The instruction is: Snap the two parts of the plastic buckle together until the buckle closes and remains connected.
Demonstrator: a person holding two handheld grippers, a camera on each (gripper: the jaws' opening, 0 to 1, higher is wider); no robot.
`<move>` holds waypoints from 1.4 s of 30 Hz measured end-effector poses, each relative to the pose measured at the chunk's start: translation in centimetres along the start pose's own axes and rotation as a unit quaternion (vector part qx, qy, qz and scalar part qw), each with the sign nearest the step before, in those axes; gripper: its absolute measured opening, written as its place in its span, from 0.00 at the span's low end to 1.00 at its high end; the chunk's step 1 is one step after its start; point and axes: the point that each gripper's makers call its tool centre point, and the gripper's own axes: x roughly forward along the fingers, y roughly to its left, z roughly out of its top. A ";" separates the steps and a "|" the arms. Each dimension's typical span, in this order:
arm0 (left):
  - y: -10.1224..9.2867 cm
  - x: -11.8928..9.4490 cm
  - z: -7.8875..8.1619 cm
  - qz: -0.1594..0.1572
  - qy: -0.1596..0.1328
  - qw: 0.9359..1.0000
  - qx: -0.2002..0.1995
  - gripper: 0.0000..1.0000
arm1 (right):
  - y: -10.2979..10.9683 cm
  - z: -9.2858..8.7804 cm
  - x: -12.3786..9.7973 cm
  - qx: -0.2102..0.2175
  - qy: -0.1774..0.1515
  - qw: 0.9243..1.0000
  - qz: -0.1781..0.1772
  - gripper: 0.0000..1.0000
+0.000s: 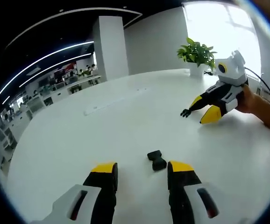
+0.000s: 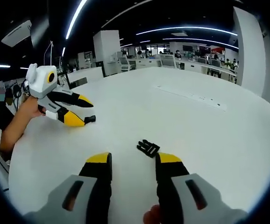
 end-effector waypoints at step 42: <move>-0.1 -0.1 -0.1 -0.004 -0.002 1.000 -0.004 0.43 | 0.0 0.3 0.8 -0.035 -0.021 0.999 0.005 0.26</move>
